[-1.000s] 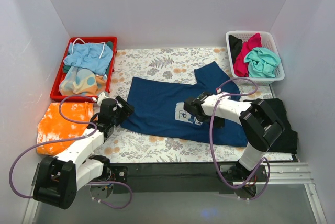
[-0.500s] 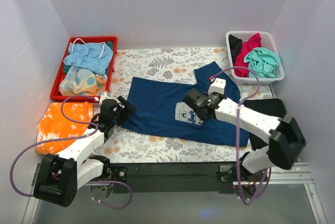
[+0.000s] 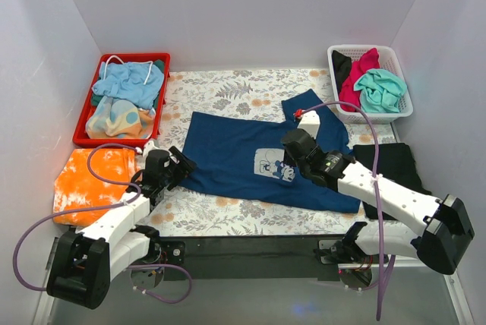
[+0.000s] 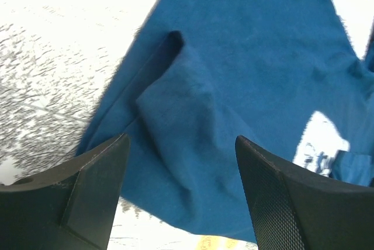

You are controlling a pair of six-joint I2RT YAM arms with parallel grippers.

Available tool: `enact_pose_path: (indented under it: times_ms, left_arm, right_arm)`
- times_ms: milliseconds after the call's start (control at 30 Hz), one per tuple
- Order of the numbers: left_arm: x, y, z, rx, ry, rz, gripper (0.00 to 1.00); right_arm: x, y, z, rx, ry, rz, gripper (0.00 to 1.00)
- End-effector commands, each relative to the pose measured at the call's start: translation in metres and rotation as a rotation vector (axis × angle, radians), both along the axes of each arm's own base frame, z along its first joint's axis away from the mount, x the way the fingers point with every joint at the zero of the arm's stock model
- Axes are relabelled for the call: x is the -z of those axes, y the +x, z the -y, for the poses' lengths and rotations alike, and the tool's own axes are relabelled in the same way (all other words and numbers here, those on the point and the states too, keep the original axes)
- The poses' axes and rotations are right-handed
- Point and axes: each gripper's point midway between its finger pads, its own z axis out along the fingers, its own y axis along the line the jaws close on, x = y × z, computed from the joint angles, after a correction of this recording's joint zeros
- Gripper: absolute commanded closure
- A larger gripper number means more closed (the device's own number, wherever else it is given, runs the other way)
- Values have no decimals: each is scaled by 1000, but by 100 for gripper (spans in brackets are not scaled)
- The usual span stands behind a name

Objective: Fold and stack the t-shirts
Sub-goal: Fold the flattened tshirt in 1/3 of the way

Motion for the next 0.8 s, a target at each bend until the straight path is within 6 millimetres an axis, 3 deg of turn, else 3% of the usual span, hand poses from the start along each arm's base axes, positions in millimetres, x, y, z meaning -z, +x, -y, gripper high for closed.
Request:
enact_pose_path:
  times_ms: [0, 200, 433, 633, 767]
  left_arm:
    - [23, -14, -10, -25, 49, -75, 28]
    - [33, -27, -15, -69, 62, -205, 30]
    - [16, -43, -36, -195, 88, -217, 32]
    - [12, -52, -35, -218, 77, -243, 33]
    - [11, -52, -32, -213, 85, -248, 34]
  right_arm:
    - [-7, 3, -24, -96, 83, 39, 55]
    - [5, 1, -26, -108, 88, 8, 55]
    - [25, 0, -35, -133, 81, -50, 55]
    - [47, 4, -49, -161, 84, -117, 55]
    - [49, 13, -53, -158, 107, -112, 55]
